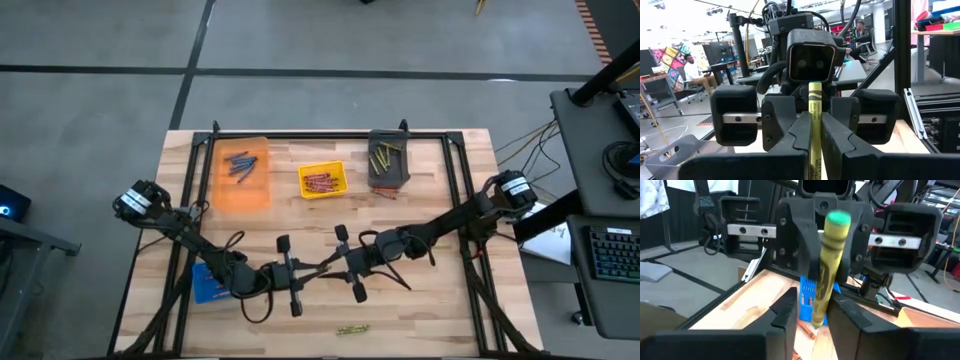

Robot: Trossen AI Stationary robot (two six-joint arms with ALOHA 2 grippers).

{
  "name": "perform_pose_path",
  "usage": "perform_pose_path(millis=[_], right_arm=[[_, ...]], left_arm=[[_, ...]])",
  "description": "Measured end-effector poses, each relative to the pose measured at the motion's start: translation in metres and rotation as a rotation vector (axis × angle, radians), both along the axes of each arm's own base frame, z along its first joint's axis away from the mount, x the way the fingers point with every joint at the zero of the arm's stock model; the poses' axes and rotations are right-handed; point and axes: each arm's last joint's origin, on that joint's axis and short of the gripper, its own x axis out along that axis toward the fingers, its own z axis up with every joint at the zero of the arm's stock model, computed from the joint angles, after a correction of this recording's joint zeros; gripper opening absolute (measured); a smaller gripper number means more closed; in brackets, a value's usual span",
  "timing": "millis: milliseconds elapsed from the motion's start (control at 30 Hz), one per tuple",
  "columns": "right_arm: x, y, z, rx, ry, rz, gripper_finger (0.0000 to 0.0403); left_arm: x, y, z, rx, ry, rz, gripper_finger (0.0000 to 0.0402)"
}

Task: Sort crayons
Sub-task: Put the green crayon into the black bin

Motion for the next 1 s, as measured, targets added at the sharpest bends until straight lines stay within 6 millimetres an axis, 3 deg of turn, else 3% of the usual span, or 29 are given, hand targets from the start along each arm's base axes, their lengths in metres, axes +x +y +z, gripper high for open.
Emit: perform_pose_path(millis=[233,467,600,767,1000], right_arm=[[0.001,-0.001,0.002,-0.024,-0.008,-0.022,0.0022],[0.000,-0.008,0.006,0.004,0.020,-0.040,0.0016],[-0.001,-0.025,0.012,0.051,0.085,-0.094,0.0015],[-0.013,-0.063,0.022,0.063,0.227,-0.324,0.0014],[-0.047,-0.160,0.033,0.159,0.542,-0.860,0.0014]], left_arm=[[0.001,0.000,0.001,-0.006,-0.003,0.010,0.0017],[0.000,0.002,0.003,0.001,-0.003,0.031,0.0087],[-0.006,0.006,0.013,0.004,0.005,0.060,0.0124],[-0.017,0.015,0.023,0.030,0.071,0.164,0.0146],[-0.035,0.035,0.048,0.051,0.106,0.220,0.0148]])
